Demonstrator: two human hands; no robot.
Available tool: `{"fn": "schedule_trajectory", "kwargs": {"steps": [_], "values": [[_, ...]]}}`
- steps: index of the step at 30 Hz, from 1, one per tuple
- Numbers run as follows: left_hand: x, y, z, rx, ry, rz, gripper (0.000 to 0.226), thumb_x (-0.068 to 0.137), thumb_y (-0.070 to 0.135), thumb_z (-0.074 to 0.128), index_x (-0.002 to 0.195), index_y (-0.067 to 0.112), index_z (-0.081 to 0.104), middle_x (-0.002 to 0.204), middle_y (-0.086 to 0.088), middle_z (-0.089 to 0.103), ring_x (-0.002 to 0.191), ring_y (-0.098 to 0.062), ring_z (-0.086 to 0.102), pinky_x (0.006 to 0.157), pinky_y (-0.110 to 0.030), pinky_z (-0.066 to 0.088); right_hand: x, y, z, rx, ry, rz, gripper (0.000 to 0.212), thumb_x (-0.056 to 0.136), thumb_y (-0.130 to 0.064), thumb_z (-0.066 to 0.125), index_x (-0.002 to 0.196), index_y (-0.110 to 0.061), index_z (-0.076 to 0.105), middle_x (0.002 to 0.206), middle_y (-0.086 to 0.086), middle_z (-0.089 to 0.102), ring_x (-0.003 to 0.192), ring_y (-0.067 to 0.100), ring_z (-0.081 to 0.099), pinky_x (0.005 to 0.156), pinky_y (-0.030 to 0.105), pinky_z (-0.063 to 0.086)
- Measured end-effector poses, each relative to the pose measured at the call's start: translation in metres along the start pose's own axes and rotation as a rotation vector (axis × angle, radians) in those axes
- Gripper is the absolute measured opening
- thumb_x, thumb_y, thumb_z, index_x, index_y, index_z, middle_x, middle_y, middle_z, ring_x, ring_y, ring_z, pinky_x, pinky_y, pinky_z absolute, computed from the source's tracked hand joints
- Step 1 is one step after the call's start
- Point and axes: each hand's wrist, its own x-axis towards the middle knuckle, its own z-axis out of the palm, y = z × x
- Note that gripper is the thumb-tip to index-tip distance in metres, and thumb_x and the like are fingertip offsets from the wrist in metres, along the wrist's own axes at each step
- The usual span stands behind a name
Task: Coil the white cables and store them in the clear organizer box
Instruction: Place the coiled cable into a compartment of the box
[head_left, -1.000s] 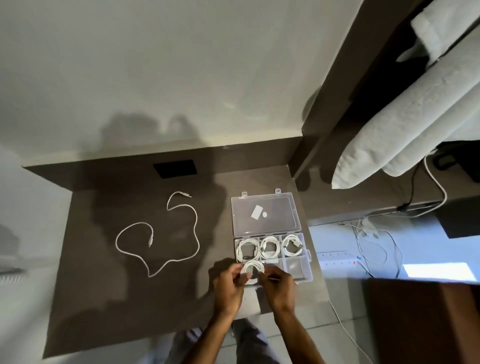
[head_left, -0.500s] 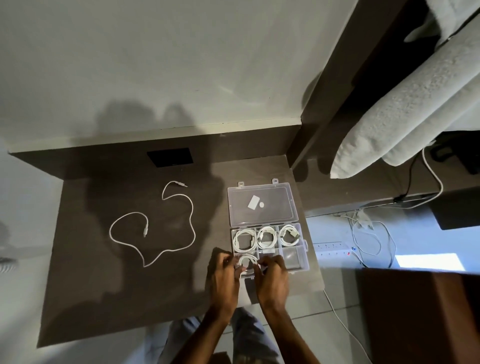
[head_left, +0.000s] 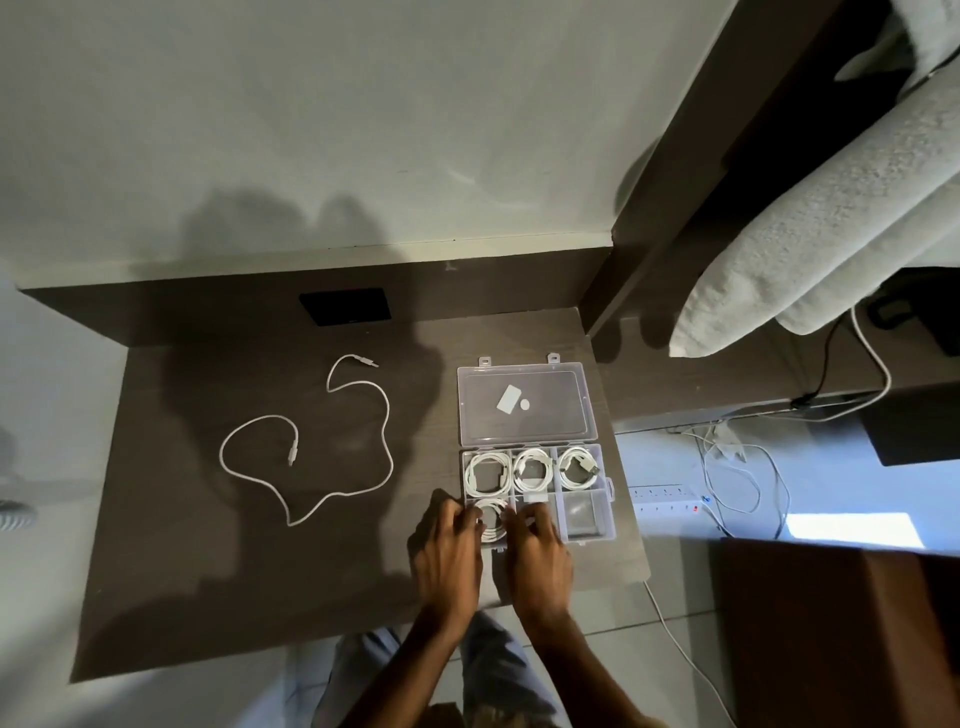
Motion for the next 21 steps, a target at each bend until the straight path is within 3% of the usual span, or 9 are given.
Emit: {"fn": "schedule_trajectory", "kwargs": {"steps": [3, 8, 12, 16, 19, 21], "values": [[0.0, 0.002, 0.0, 0.008, -0.012, 0.022, 0.03, 0.098, 0.044, 0.058, 0.123, 0.029, 0.063, 0.119, 0.001, 0.058, 0.102, -0.014, 0.063, 0.084, -0.03, 0.058, 0.006, 0.002, 0.004, -0.063, 0.008, 0.006, 0.055, 0.085, -0.018, 0.085, 0.135, -0.028, 0.063, 0.13, 0.007, 0.06, 0.111, 0.025, 0.067, 0.065, 0.032, 0.063], [-0.003, -0.001, -0.002, -0.088, 0.029, 0.047, 0.034, 0.098, 0.044, 0.056, 0.127, 0.029, 0.065, 0.123, 0.003, 0.059, 0.109, -0.013, 0.062, 0.096, -0.029, 0.054, 0.0, 0.001, -0.005, 0.025, 0.066, 0.023, 0.043, 0.098, -0.031, 0.077, 0.138, -0.028, 0.063, 0.138, 0.01, 0.059, 0.118, 0.029, 0.068, 0.071, 0.043, 0.069], [-0.007, -0.008, -0.008, -0.177, 0.075, 0.038, 0.029, 0.098, 0.044, 0.056, 0.117, 0.029, 0.07, 0.114, 0.004, 0.063, 0.102, -0.012, 0.065, 0.091, -0.03, 0.056, -0.015, 0.002, -0.015, 0.083, 0.15, 0.023, 0.034, 0.095, -0.029, 0.081, 0.128, -0.021, 0.078, 0.121, 0.012, 0.071, 0.101, 0.029, 0.076, 0.058, 0.043, 0.069], [-0.006, -0.024, -0.021, -0.298, 0.084, -0.022, 0.029, 0.099, 0.038, 0.056, 0.118, 0.024, 0.072, 0.117, 0.001, 0.068, 0.108, -0.015, 0.064, 0.099, -0.036, 0.053, -0.014, -0.008, -0.029, 0.169, 0.141, 0.043, 0.021, 0.1, -0.028, 0.075, 0.116, -0.017, 0.083, 0.127, 0.009, 0.071, 0.1, 0.026, 0.076, 0.069, 0.039, 0.067], [-0.002, -0.047, -0.038, -0.399, 0.087, -0.126, 0.032, 0.101, 0.028, 0.056, 0.127, 0.014, 0.068, 0.13, -0.006, 0.066, 0.12, -0.021, 0.062, 0.11, -0.041, 0.047, 0.006, -0.036, -0.039, 0.262, 0.138, -0.038, 0.019, 0.101, -0.024, 0.074, 0.116, -0.014, 0.082, 0.126, 0.007, 0.075, 0.088, 0.024, 0.079, 0.068, 0.038, 0.066], [0.003, -0.067, -0.058, -0.41, 0.168, -0.157, 0.027, 0.099, 0.023, 0.059, 0.123, 0.02, 0.071, 0.124, -0.003, 0.071, 0.114, -0.019, 0.066, 0.104, -0.039, 0.052, 0.027, -0.07, -0.048, 0.368, 0.132, -0.102, 0.019, 0.102, -0.02, 0.072, 0.118, -0.014, 0.079, 0.121, 0.009, 0.08, 0.092, 0.025, 0.079, 0.076, 0.041, 0.068]]}}
